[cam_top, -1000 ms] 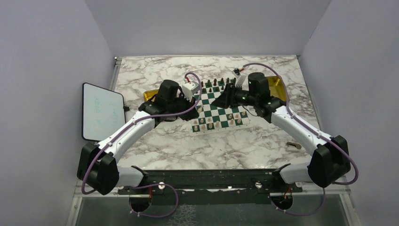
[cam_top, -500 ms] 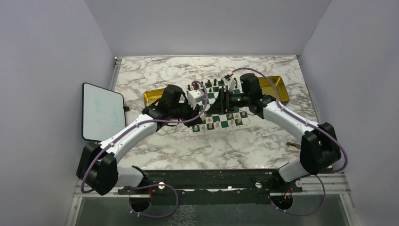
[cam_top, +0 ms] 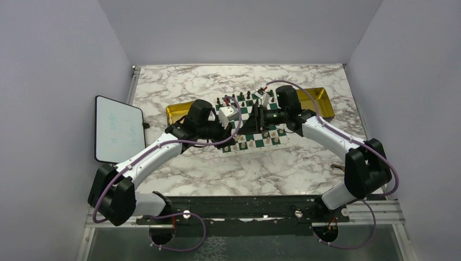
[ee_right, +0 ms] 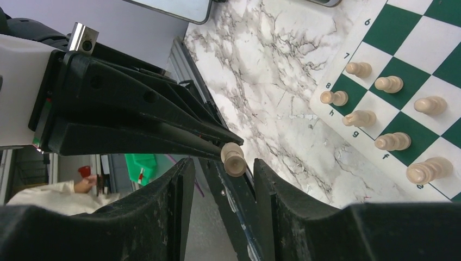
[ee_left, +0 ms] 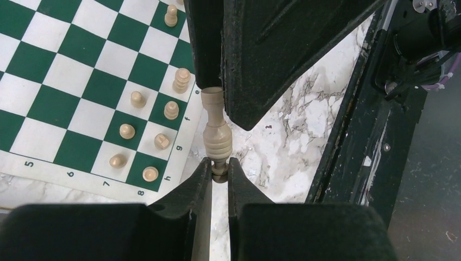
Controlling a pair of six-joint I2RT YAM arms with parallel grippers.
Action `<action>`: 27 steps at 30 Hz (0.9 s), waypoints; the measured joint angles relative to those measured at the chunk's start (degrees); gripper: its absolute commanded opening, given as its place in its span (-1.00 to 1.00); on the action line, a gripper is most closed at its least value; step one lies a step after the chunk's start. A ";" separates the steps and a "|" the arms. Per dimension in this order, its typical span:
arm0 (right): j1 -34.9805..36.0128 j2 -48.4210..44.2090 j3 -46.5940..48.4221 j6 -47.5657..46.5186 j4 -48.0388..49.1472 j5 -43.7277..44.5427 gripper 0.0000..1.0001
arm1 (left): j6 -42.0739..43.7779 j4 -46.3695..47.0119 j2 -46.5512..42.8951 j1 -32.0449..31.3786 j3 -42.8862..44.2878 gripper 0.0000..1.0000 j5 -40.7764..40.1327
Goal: Set up the chess pieces on the board
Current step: Place the chess piece on the chessboard.
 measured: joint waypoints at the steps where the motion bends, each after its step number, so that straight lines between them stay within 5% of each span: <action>1: 0.00 0.13 0.00 0.02 0.00 -0.20 -0.05 | 0.02 0.09 0.00 -0.02 0.00 -0.96 0.00; 14: 0.00 0.87 -0.37 0.46 0.83 -1.40 -0.70 | 0.26 0.61 -0.28 -0.37 -0.61 -0.98 0.13; 22: -0.02 0.63 -2.29 1.22 2.71 -0.59 -0.75 | -0.92 -0.35 -0.50 -0.39 -0.66 -0.98 -1.44; 27: -0.13 -3.04 -3.04 0.26 0.28 7.96 -0.81 | -2.67 -0.98 -0.33 -0.48 -0.13 -0.97 -5.55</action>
